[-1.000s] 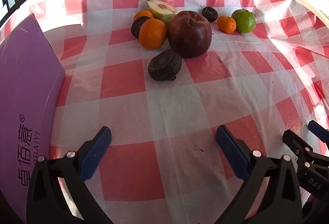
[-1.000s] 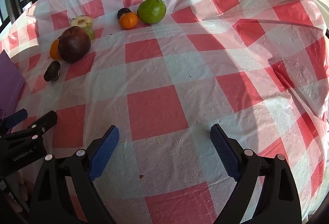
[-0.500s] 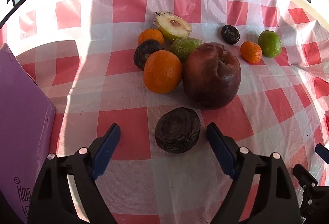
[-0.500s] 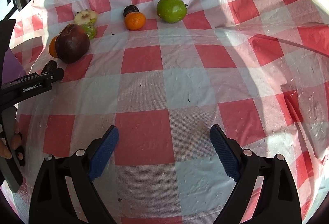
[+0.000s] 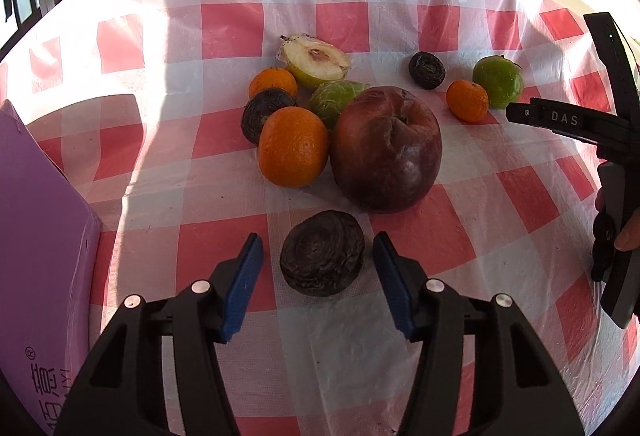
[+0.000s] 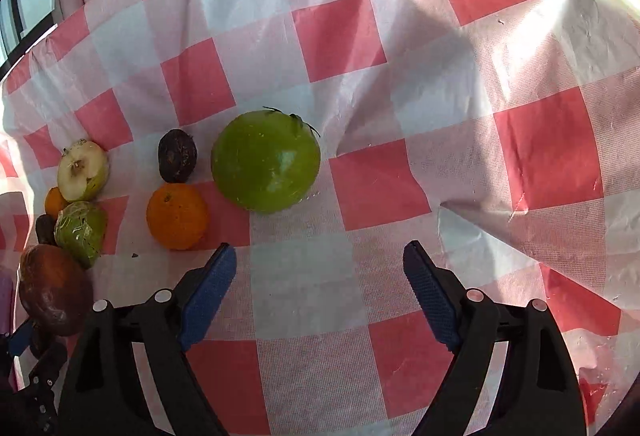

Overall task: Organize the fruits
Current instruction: 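Grasp the dark passion fruit with the left tool while the right tool grasps the green pomelo, then carry the passion fruit and pomelo with both tools over the white box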

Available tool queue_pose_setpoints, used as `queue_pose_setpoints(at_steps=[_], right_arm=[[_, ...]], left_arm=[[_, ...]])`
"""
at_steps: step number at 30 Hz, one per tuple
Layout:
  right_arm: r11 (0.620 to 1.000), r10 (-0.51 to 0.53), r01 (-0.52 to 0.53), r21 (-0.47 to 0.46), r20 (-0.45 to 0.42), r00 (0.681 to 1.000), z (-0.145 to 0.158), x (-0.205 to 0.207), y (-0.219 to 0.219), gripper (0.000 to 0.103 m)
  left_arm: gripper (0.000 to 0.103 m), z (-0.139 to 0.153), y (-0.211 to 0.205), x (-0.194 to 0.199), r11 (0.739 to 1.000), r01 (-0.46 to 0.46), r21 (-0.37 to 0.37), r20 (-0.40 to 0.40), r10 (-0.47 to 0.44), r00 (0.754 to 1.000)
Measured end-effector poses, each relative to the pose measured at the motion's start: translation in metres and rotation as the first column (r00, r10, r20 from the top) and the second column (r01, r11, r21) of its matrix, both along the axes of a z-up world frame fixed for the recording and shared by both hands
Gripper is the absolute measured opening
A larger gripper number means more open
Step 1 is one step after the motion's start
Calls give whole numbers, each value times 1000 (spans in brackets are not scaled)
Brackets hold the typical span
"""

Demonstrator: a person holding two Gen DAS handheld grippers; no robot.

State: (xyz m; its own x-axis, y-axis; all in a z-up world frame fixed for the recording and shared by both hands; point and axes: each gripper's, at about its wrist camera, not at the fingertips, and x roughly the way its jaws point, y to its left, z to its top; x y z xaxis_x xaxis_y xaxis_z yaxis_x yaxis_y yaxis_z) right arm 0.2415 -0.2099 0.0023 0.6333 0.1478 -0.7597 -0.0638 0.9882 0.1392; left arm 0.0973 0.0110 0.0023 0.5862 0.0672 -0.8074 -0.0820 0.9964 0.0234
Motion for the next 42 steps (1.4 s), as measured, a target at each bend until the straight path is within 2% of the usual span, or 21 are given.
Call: queue_pose_setpoints(at_steps=[1, 5, 8, 10, 11, 13, 16, 22, 24, 25, 26, 27, 28, 30, 34, 38, 42], right_arm=[[998, 6, -6, 62, -2, 1000, 1, 8, -2, 78], [983, -7, 6, 185, 3, 1000, 2, 26, -5, 78], [981, -22, 25, 194, -21, 1000, -3, 40, -3, 77], [980, -26, 32, 194, -30, 999, -6, 50, 0, 75], [981, -16, 22, 194, -33, 999, -7, 55, 3, 70], [983, 13, -5, 185, -40, 999, -9, 61, 9, 62], [986, 31, -25, 164, -36, 999, -10, 66, 16, 61], [970, 33, -24, 241, -36, 999, -11, 70, 3, 60], [967, 6, 5, 253, -45, 999, -11, 65, -6, 60], [966, -10, 23, 257, -52, 999, -11, 59, -11, 60], [964, -23, 38, 262, -60, 998, -12, 49, -17, 60], [963, -33, 49, 265, -66, 997, -10, 40, -25, 60], [963, -39, 56, 265, -69, 997, -8, 23, -37, 60], [963, -35, 54, 264, -77, 996, 0, -4, -46, 60], [967, 15, 18, 256, -127, 992, 7, -66, -50, 60], [969, 102, -53, 240, -198, 975, 7, -134, -39, 60], [959, 209, -151, 240, -242, 947, 14, -201, -20, 60]], left_arm=[[57, -1, -1, 1, 1000, 0, 1, -9, 0, 1000], [57, 0, -2, 1, 1000, -3, 7, -5, 3, 1000], [61, -2, -4, 2, 1000, 4, 15, -10, -4, 1000], [71, -3, -6, 3, 1000, 21, 17, -18, -20, 1000], [76, -4, -9, 5, 1000, 20, 24, -21, -20, 1000], [80, -4, -7, 6, 1000, 7, 13, -21, -7, 1000], [80, -4, -7, 5, 1000, 6, 12, -22, -6, 1000], [81, -6, -6, 10, 1000, 2, 21, -35, -1, 999], [81, -5, -6, 12, 1000, 0, 22, -34, 1, 999], [73, -6, -5, 11, 1000, -1, 11, -29, 1, 1000], [58, -5, -5, 8, 1000, -6, 9, -22, 7, 1000], [50, -4, -4, 8, 1000, -14, 11, -14, 14, 1000], [37, -4, -5, 7, 1000, -14, 11, -10, 14, 1000], [37, -4, -10, 5, 999, 4, 33, -23, -3, 1000], [37, 2, -22, -5, 999, 31, 8, -93, -30, 995], [37, 15, -39, -44, 999, 38, -27, -118, -41, 992], [37, 30, -50, -89, 994, 26, -102, -119, -38, 992]])
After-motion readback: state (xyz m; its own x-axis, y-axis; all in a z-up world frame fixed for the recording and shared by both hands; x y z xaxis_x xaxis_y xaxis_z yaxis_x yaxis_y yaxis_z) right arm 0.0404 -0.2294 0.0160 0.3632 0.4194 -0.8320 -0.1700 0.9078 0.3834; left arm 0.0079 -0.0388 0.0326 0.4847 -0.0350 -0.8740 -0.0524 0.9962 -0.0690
